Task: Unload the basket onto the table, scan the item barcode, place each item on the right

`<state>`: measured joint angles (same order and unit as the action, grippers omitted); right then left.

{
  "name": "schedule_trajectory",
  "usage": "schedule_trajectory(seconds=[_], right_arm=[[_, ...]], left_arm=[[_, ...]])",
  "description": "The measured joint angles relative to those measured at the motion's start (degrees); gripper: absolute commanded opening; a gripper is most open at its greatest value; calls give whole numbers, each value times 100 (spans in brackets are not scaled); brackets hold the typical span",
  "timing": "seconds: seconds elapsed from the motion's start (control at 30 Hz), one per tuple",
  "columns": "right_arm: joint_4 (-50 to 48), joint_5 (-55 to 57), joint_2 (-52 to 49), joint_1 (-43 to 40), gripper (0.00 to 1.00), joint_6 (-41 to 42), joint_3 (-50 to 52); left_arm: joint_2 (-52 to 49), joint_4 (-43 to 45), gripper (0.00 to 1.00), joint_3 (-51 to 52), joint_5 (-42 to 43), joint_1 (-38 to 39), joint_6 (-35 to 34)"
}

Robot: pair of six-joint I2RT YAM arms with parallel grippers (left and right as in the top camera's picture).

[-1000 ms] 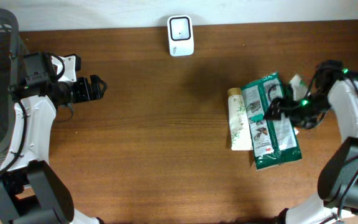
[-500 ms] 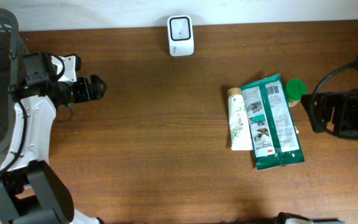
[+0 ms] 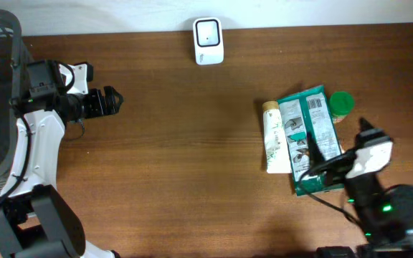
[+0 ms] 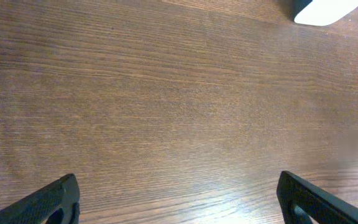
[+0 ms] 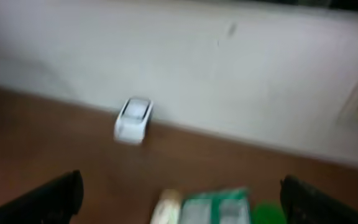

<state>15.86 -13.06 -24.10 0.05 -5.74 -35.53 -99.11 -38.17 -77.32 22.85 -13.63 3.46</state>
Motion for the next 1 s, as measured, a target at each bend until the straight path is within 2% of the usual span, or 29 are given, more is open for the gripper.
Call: schedule_trajectory(seconds=[0.07, 0.13, 0.33, 0.47, 1.0], right_arm=[[-1008, 22, 560, 219, 98, 153, 1226], [-1690, 162, 951, 350, 98, 232, 1993], [-1784, 365, 2098, 391, 98, 275, 3307], [-1217, 398, 2330, 396, 98, 275, 3471], [-1220, 402, 2330, 398, 98, 278, 3469]], left_arm=[[0, 9, 99, -2, -2, 0, 0], [0, 2, 99, -2, -2, 0, 0], [0, 9, 99, -2, 0, 0, 0], [0, -4, 99, -2, 0, 0, 0], [20, -7, 99, -2, -4, 0, 0]])
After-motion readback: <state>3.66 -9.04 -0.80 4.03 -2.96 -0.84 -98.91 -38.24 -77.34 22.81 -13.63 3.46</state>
